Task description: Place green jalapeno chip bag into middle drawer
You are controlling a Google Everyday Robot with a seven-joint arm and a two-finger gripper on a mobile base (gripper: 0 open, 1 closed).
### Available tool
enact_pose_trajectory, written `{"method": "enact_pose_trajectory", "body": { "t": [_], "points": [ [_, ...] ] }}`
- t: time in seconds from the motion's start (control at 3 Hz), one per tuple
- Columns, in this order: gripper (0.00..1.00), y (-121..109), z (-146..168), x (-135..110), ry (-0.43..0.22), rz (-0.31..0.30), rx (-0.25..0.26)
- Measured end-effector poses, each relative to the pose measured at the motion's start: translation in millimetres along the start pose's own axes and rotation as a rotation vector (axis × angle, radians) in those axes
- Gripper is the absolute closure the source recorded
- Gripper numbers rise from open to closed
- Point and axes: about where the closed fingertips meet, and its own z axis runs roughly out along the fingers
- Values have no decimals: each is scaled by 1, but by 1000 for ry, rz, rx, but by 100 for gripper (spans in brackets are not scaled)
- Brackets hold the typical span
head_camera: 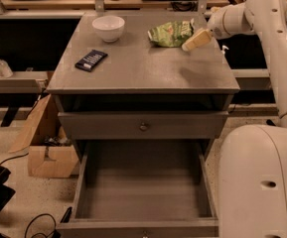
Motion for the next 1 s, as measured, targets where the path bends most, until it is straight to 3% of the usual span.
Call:
{"method": "enact_pose_trajectory", "body": {
  "t": [1.0],
  "points": [
    [0,9,61,-2,-69,72,30]
  ]
}}
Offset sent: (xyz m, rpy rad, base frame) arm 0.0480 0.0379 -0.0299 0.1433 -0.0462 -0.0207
